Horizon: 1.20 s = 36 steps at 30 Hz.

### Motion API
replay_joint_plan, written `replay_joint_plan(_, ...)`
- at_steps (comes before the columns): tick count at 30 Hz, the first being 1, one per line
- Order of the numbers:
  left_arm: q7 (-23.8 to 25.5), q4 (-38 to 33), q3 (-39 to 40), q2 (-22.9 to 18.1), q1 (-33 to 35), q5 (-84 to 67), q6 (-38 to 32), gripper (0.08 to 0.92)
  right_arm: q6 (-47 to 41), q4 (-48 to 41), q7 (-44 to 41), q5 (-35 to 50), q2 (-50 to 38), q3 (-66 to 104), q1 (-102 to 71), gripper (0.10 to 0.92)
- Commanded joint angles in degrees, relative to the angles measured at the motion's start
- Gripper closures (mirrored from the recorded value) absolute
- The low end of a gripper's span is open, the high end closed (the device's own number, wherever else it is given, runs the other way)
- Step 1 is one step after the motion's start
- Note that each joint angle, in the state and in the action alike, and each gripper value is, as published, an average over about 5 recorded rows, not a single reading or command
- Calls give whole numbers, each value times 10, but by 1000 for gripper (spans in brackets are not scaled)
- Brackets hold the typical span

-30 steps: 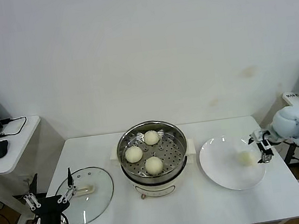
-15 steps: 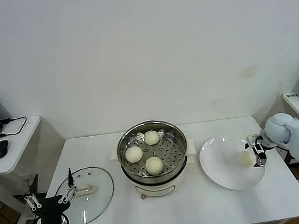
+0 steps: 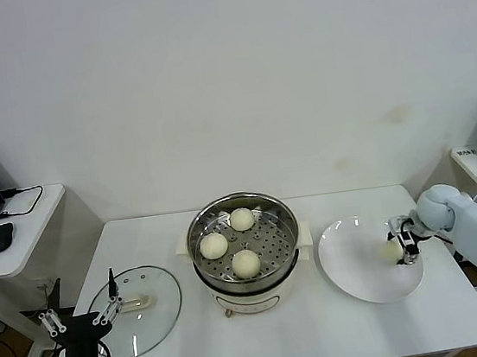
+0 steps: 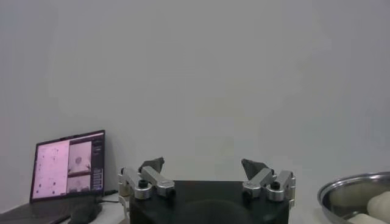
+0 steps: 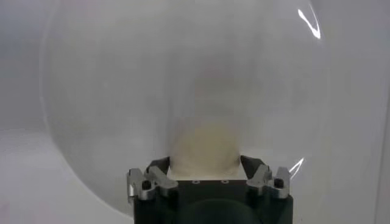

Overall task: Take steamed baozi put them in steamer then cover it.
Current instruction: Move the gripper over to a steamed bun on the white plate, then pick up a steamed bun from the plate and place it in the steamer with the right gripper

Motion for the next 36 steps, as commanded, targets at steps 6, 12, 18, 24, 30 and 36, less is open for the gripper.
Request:
replay_joint_plan(6,0,-2,0,1,0,0,-1,177,-28,57,-22,70,-40,-53,78,459)
replay_joint_plan(12,0,-4,3,2,-2,0,0,177,-62,129,-36,155,-79,-147,209,470)
replay_joint_plan(18,0,-7,4,6,-2,-1,1,177,-105,216,-30,253,-82,-271,384,454)
replay_joint_plan(24,0,-12,8,6,-5,-1,2,177,-158,284,4,384,-28,-380,529,448)
replay_joint_plan(30,0,-16,9,7,-7,-2,2,177,-214,305,60,468,61,-414,543,444)
replay_joint_plan(36,0,-17,10,4,-10,-2,1,177,-256,283,96,498,140,-424,522,440)
